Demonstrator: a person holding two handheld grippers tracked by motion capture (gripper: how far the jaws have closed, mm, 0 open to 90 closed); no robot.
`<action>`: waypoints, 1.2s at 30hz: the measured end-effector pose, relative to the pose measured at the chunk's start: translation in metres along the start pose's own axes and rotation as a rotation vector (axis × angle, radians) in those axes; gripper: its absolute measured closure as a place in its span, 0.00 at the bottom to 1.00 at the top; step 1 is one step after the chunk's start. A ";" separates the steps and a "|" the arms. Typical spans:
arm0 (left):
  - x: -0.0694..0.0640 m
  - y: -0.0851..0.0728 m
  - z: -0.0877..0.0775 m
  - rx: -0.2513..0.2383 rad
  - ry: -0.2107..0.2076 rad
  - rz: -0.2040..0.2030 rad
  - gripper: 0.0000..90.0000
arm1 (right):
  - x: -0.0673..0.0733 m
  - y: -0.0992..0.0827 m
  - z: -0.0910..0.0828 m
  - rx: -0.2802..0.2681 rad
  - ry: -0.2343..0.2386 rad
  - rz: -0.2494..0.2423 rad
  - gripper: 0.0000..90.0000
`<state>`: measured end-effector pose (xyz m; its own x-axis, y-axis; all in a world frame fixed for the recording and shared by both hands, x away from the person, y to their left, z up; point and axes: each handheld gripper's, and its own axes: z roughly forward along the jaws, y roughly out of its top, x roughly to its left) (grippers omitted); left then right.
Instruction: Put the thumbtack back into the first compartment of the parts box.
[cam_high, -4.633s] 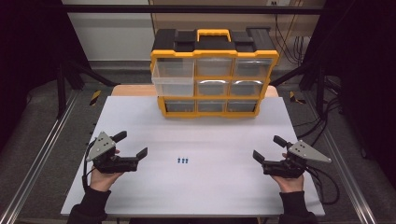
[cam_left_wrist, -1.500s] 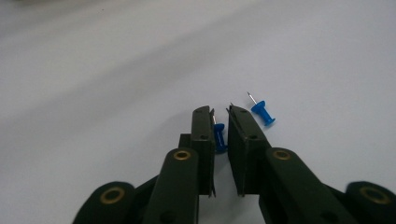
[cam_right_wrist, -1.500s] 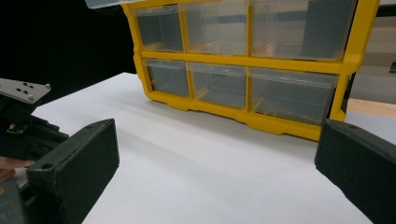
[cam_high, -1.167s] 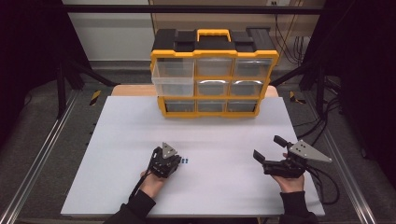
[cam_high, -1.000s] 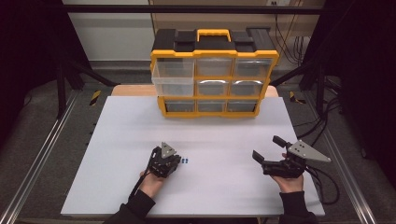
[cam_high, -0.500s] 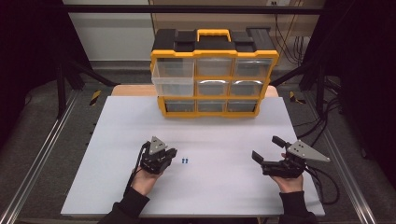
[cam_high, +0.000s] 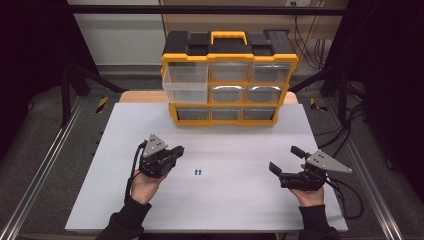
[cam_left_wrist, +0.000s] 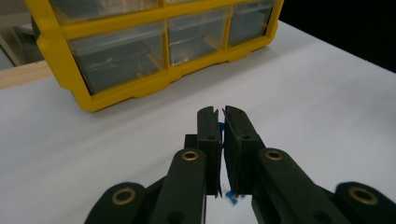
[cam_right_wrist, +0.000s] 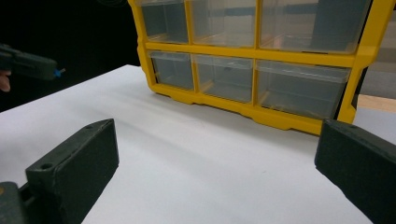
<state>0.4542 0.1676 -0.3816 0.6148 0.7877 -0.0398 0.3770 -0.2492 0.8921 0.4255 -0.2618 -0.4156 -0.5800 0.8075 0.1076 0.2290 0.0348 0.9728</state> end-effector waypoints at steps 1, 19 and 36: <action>0.001 0.003 -0.002 -0.007 0.000 0.002 0.94 | 0.000 0.000 0.000 0.000 0.000 0.000 0.01; 0.002 0.072 -0.021 -0.090 -0.011 0.095 0.94 | -0.001 0.000 0.000 -0.002 -0.001 0.000 0.01; 0.004 0.132 -0.032 -0.150 0.011 0.133 0.94 | 0.000 0.000 0.000 0.000 0.001 0.001 0.01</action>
<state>0.4841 0.1556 -0.2492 0.6444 0.7597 0.0875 0.1846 -0.2656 0.9463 0.4260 -0.2619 -0.4157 -0.5805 0.8070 0.1083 0.2294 0.0345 0.9727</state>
